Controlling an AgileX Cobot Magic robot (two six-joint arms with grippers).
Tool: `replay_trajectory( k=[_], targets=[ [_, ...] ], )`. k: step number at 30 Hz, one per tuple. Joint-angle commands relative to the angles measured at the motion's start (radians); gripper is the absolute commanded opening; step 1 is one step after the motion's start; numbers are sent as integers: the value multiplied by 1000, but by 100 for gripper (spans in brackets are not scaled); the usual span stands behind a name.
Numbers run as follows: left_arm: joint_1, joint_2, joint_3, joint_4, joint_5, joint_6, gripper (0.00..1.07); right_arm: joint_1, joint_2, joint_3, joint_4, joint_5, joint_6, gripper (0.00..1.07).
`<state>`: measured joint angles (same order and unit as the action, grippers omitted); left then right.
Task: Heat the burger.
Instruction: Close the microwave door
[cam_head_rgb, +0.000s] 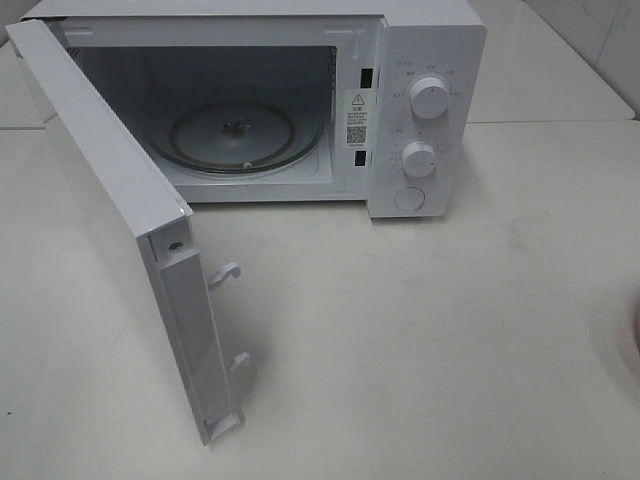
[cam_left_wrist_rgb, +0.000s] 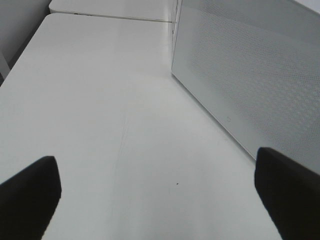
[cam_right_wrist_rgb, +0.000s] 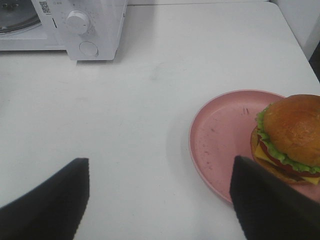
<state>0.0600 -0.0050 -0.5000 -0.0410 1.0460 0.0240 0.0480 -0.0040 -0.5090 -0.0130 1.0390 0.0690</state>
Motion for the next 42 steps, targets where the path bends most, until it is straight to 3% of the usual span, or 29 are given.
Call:
replay_trajectory(
  k=[1,42],
  targets=[
    [2,-19,3,-2,-9,-3,98,-9,-27,2,3,-2,-14,76],
    [2,-19,3,-4,-9,-3,98,-9,-27,2,3,-2,-14,76]
  ],
)
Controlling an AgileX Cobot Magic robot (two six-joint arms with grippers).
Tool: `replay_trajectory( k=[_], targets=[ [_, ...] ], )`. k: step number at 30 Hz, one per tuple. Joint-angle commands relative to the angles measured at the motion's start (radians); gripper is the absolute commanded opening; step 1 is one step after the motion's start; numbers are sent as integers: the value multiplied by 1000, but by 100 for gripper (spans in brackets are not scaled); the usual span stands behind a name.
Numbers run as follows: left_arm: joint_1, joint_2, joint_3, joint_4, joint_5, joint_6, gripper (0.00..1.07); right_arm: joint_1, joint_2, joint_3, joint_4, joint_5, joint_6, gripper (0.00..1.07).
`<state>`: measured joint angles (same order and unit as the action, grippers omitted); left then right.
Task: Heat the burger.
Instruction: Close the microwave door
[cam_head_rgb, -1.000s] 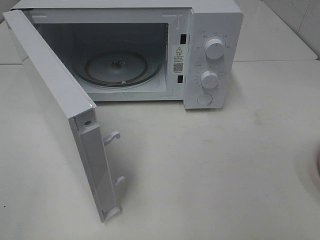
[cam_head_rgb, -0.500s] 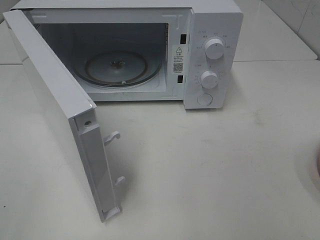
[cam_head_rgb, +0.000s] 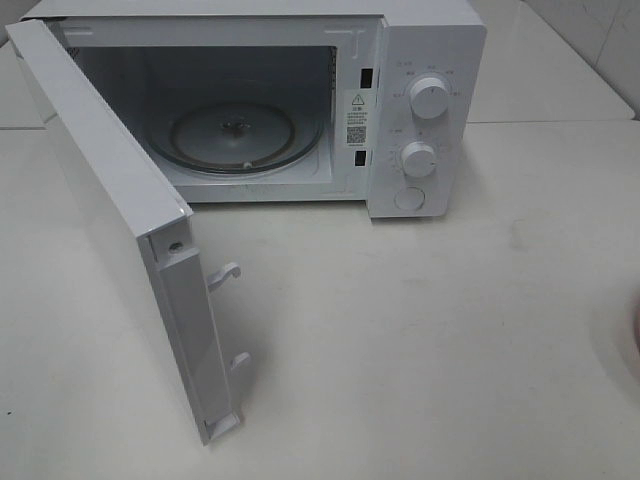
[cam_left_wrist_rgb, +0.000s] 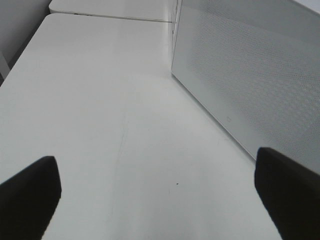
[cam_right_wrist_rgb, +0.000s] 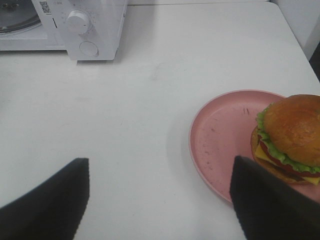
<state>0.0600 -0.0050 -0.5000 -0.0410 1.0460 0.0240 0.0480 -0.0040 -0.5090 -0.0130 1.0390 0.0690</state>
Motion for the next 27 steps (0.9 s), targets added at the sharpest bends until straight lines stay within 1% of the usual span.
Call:
replay_trajectory(
  k=[1,12,18,19,20,21,22,23,24,25,26,27],
  targets=[
    [2,-19,3,-4,-9,-3,98,-9,-27,2,3,-2,-14,76],
    [0,-16,1,-5,-12,-9,98,-9,-27,2,3,-2,-14,76],
    [0,55,-45,-15,-83,-6,97,-9,-27,2,3,-2,-14,76],
    [0,89,-46,-15,-116,-4,94,-9,-27,2,2,-2,-14,76],
    [0,131,-46,-15,-145,-4,88,-9,-27,2,2,-2,-14,76],
    [0,131,-46,-15,-145,-4,88,-9,-27,2,2,-2,-14,76],
    [0,153,-46,-15,-161,-4,84,-9,-27,2,2,-2,-14,76],
    [0,192,-46,-16,-184,-4,73,-9,-27,2,2,-2,-14,76],
    [0,192,-46,-16,-184,-4,73,-9,-27,2,2,-2,-14,76],
    [0,209,-46,-16,-193,-4,68,-9,-27,2,2,-2,-14,76],
    [0,253,-43,-16,-216,-4,53,-9,-27,2,2,-2,-14,76],
    [0,253,-43,-16,-216,-4,53,-9,-27,2,2,-2,-14,76]
  ],
)
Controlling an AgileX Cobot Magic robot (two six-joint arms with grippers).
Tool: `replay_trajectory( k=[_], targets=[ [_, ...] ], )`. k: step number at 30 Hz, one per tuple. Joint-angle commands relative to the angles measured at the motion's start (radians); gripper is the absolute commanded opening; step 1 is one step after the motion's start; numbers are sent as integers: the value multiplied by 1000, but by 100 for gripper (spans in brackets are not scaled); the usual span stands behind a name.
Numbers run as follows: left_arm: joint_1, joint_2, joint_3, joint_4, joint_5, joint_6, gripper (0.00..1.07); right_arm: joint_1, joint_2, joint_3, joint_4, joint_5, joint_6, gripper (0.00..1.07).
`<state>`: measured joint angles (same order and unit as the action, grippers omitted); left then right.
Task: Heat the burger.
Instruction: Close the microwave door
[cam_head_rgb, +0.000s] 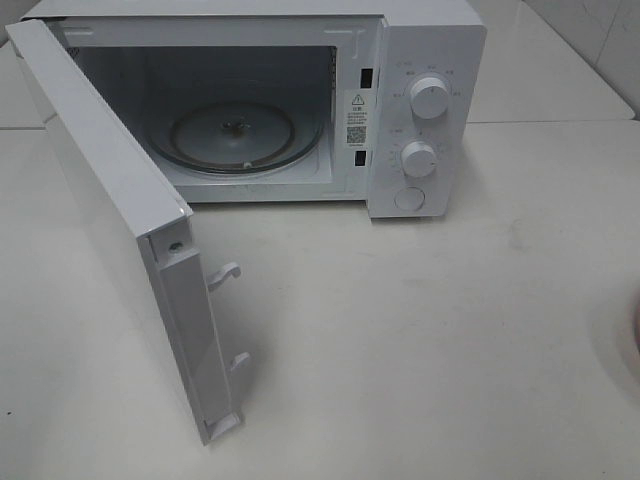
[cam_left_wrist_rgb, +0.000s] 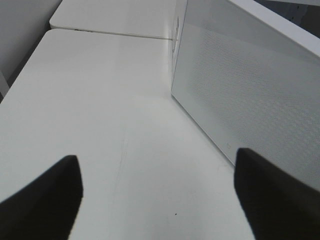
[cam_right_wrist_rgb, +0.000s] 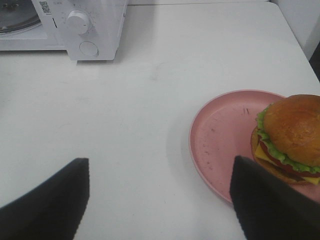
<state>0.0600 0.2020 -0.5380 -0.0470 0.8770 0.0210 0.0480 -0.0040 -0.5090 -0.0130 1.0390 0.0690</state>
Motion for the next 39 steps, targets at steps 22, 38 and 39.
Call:
replay_trajectory(
  k=[22,38,39],
  targets=[
    [0,400,262,-13,-864,-1,0,-9,-27,2,2,-2,-14,76],
    [0,890,334,299,-1523,-135,0,-9,-27,2,2,-2,-14,76],
    [0,890,334,299,-1523,-135,0,-9,-27,2,2,-2,-14,76]
  ],
)
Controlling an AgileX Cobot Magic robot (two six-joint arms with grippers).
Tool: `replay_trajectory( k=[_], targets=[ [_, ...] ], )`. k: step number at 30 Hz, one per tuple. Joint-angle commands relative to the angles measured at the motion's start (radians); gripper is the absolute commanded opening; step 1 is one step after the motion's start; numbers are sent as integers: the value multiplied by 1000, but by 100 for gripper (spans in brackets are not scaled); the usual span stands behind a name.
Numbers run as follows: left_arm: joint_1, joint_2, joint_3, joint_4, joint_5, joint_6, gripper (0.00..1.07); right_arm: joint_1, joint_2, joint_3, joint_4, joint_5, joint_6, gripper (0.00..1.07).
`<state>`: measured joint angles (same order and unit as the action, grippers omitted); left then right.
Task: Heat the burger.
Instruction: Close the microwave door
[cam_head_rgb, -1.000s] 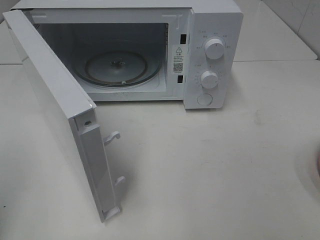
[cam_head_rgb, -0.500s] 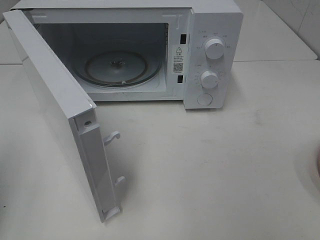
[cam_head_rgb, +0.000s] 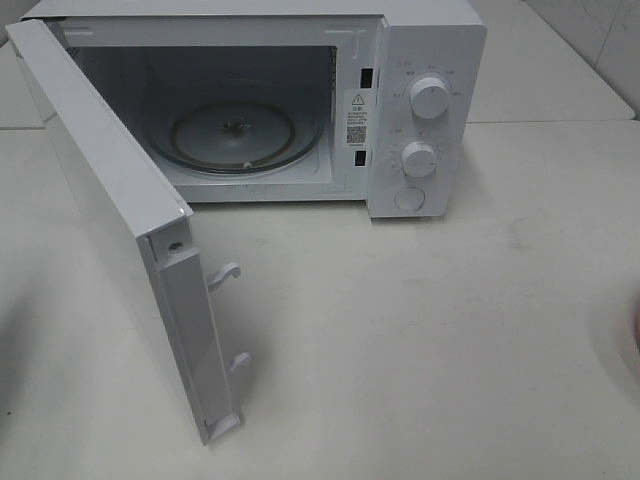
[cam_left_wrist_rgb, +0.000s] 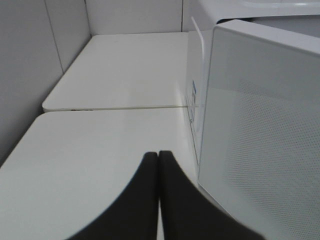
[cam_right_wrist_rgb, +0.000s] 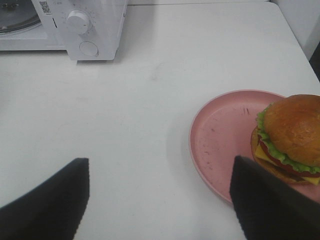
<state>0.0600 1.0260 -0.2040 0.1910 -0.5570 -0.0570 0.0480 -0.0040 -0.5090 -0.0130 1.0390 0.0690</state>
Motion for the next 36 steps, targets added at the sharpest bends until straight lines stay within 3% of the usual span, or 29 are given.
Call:
replay_trajectory(
  k=[1,3,8,11,17,22,28,36],
  targets=[
    [0,117,0,102,-144,-97,0,-9,-27,2,2,-2,-14,76],
    [0,144,0,129,-178,-115,0,-9,-27,2,2,-2,-14,76],
    [0,292,-3,312,-378,-159,0,-9,-27,2,2,-2,-14,76],
    [-8,337,-10,322,-423,-159,0,-9,-27,2,2,-2,-14,76],
    [-127,449,-67,286,-438,-151,0,-9,-27,2,2,-2,-14,76],
    [-248,548,-121,171,-439,-131,0,-9,-27,2,2,-2,-14,76],
    [-299,598,-161,106,-438,-125,0,-9,-27,2,2,-2,-14,76],
    [-447,699,-286,-102,-427,-53,0,-9,-27,2,2,-2,-14,76]
  ],
)
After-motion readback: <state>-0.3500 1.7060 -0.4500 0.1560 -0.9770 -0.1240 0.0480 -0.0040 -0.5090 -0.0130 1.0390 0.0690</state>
